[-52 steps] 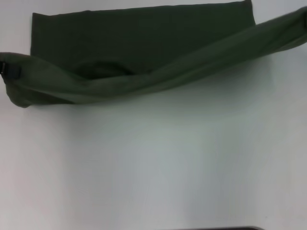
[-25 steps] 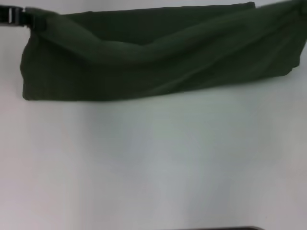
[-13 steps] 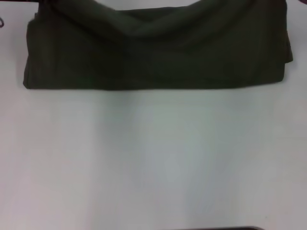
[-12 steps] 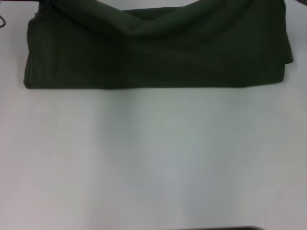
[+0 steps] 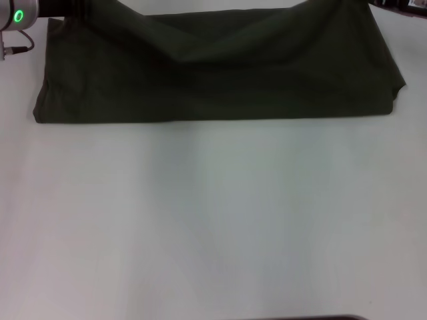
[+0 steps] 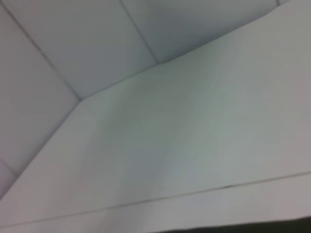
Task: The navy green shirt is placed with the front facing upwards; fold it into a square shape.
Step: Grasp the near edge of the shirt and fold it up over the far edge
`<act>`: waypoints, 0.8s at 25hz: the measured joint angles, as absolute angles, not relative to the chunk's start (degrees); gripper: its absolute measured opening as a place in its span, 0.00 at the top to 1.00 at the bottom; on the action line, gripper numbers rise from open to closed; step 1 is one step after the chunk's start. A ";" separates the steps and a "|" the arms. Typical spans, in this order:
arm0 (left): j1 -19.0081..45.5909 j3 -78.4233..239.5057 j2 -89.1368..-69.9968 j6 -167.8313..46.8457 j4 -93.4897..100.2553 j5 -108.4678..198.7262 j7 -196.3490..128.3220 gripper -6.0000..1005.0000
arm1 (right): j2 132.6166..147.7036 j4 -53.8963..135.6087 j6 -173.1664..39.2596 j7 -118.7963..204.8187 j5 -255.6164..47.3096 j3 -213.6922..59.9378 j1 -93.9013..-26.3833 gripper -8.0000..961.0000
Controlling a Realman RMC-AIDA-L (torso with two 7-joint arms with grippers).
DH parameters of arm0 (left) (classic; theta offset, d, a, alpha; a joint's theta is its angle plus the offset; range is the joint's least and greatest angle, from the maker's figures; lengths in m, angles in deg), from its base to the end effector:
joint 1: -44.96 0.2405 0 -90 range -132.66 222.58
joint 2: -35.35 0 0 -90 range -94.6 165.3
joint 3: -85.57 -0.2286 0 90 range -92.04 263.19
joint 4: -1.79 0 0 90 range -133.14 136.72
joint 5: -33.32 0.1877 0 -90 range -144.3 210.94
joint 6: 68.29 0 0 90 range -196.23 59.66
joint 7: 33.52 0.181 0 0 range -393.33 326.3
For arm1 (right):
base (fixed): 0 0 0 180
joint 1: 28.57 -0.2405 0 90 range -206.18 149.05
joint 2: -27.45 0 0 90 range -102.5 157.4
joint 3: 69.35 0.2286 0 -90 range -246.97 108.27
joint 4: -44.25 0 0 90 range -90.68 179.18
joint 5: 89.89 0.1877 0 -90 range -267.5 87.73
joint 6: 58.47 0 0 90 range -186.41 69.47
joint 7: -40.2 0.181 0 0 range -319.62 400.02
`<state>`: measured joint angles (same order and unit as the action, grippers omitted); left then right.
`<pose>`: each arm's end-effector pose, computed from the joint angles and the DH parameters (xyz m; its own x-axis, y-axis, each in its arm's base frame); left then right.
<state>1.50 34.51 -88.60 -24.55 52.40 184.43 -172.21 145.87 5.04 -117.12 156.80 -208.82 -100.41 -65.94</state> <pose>-0.2156 0.4459 0.0057 0.6609 0.6173 0.4269 0.7043 -0.3136 -0.6368 0.2500 0.4148 0.0345 0.3418 -0.5927 -0.7293 -0.9371 -0.2729 -0.2175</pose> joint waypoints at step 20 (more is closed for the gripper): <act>1.23 31.89 -88.70 -28.93 49.19 184.93 -174.04 0.80 | 146.89 10.09 -100.45 149.80 -203.76 -103.37 -68.50 0.94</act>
